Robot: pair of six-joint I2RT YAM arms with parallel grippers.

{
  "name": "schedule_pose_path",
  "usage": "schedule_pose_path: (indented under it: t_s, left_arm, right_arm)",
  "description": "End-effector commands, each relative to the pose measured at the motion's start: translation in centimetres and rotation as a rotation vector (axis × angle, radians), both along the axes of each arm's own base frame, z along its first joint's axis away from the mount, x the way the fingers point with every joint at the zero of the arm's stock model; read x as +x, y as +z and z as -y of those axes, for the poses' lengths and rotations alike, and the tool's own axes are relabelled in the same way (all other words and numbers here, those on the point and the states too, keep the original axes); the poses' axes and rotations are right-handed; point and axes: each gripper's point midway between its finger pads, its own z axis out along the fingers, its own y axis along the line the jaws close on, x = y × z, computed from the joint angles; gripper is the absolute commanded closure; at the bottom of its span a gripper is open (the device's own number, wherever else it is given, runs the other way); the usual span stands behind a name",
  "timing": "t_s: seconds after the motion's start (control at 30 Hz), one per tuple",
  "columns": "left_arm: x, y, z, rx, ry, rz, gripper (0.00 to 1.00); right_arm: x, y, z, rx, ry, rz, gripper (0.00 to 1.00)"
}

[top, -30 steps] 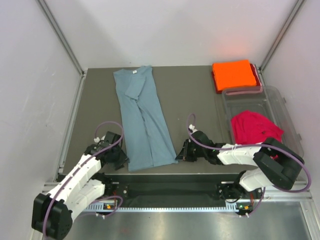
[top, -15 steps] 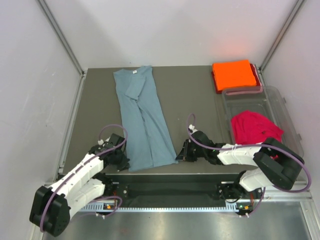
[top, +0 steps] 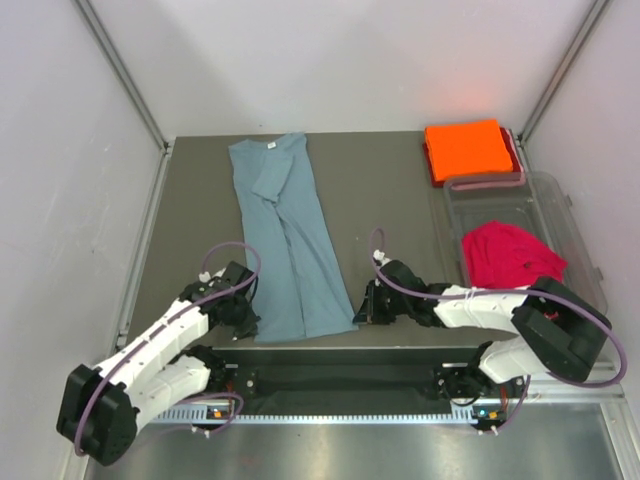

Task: Fold and stack the t-shirts
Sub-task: Fold the tshirt

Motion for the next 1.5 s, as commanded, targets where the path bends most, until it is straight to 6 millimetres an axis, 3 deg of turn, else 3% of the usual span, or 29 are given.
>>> schedule_pose_path:
  t_s: [0.0, 0.47, 0.57, 0.7, 0.8, 0.83, 0.9, 0.93, 0.97, 1.0, 1.03, 1.07, 1.1, 1.13, 1.17, 1.2, 1.23, 1.27, 1.3, 1.33, 1.37, 1.4, 1.43, 1.47]
  left_arm:
    - [0.0, 0.6, -0.3, 0.052, -0.028, -0.005, 1.0]
    - [0.3, 0.4, -0.4, 0.146, -0.057, -0.002, 1.0]
    - [0.5, 0.9, -0.5, 0.142, -0.048, 0.024, 0.78]
    - [1.8, 3.0, -1.2, 0.166, -0.009, 0.112, 0.63]
    - [4.2, 6.2, -0.8, 0.161, -0.009, 0.22, 0.5]
    - [5.8, 8.3, -0.1, 0.14, -0.01, 0.289, 0.48]
    - [8.1, 10.0, -0.3, 0.178, -0.006, 0.34, 0.43]
    - [9.8, 12.2, -0.3, 0.186, -0.029, 0.389, 0.43]
    - [11.6, 13.1, -1.4, 0.194, 0.017, 0.404, 0.43]
    - [12.7, 12.7, -1.1, 0.18, -0.042, 0.364, 0.44]
    - [14.8, 13.8, -3.0, 0.157, 0.028, 0.376, 0.46]
    - [16.9, 14.4, -3.3, 0.114, 0.041, 0.414, 0.49]
    - [18.3, 13.6, -3.7, 0.087, 0.021, 0.389, 0.51]
    - [20.2, 14.6, -4.7, 0.037, 0.051, 0.424, 0.53]
    - [22.6, 14.1, -5.1, 0.02, 0.051, 0.441, 0.53]
    - [24.1, 14.3, -5.4, 0.007, 0.028, 0.461, 0.53]
    - [26.2, 15.8, -5.6, -0.005, 0.021, 0.512, 0.54]
    - [28.6, 15.1, -5.8, 0.008, 0.019, 0.532, 0.54]
    - [30.2, 15.4, -5.9, 0.017, 0.007, 0.567, 0.54]
    - [32.0, 16.3, -6.8, 0.013, 0.013, 0.615, 0.53]
    - [33.8, 14.8, -6.8, 0.014, 0.006, 0.608, 0.54]
    - [35.8, 15.9, -6.9, 0.021, -0.02, 0.666, 0.54]
    - [36.9, 15.3, -7.0, 0.026, -0.026, 0.664, 0.54]
    - [38.2, 12.6, -7.1, 0.033, -0.03, 0.615, 0.53]
  right_arm:
    - [-0.6, 0.4, -0.1, -0.025, 0.004, 0.004, 0.99]
    - [-2.2, -0.9, 0.0, -0.036, -0.059, -0.038, 0.99]
    - [-3.0, -1.1, -0.2, -0.038, -0.063, -0.038, 0.98]
    - [-3.2, -1.0, -0.1, -0.047, -0.041, -0.026, 0.85]
    - [-2.0, 0.5, -0.2, -0.051, -0.028, 0.028, 0.77]
    - [-1.8, 0.3, 0.6, -0.09, -0.03, 0.021, 0.75]
    - [-0.1, 1.9, 0.5, -0.102, -0.021, 0.078, 0.68]
    - [0.9, 2.0, 1.3, -0.131, -0.043, 0.078, 0.66]
    - [2.2, 3.3, 0.9, -0.123, -0.03, 0.117, 0.62]
    - [3.1, 3.8, 1.0, -0.118, -0.029, 0.129, 0.6]
    - [5.1, 4.4, 1.7, -0.109, -0.067, 0.138, 0.59]
    - [6.9, 6.2, 1.2, -0.078, -0.05, 0.183, 0.56]
    - [8.4, 6.5, 1.3, -0.078, -0.06, 0.195, 0.55]
    - [11.8, 8.9, 1.1, -0.036, -0.095, 0.261, 0.55]
    - [13.5, 8.2, 1.2, -0.071, -0.09, 0.282, 0.55]
    - [15.5, 8.7, 1.1, -0.07, -0.105, 0.314, 0.54]
    - [18.3, 10.7, 0.7, -0.035, -0.123, 0.364, 0.54]
    - [19.7, 9.3, 0.3, -0.042, -0.108, 0.35, 0.55]
    - [21.3, 9.8, -0.1, -0.012, -0.106, 0.366, 0.55]
    - [23.6, 12.0, -0.7, 0.041, -0.104, 0.398, 0.55]
    - [25.1, 10.6, -0.9, 0.028, -0.106, 0.381, 0.56]
    - [26.6, 10.7, -0.8, 0.025, -0.12, 0.393, 0.57]
    - [29.2, 12.9, -1.2, 0.035, -0.146, 0.446, 0.58]
    - [30.7, 10.5, -1.4, -0.001, -0.155, 0.402, 0.63]
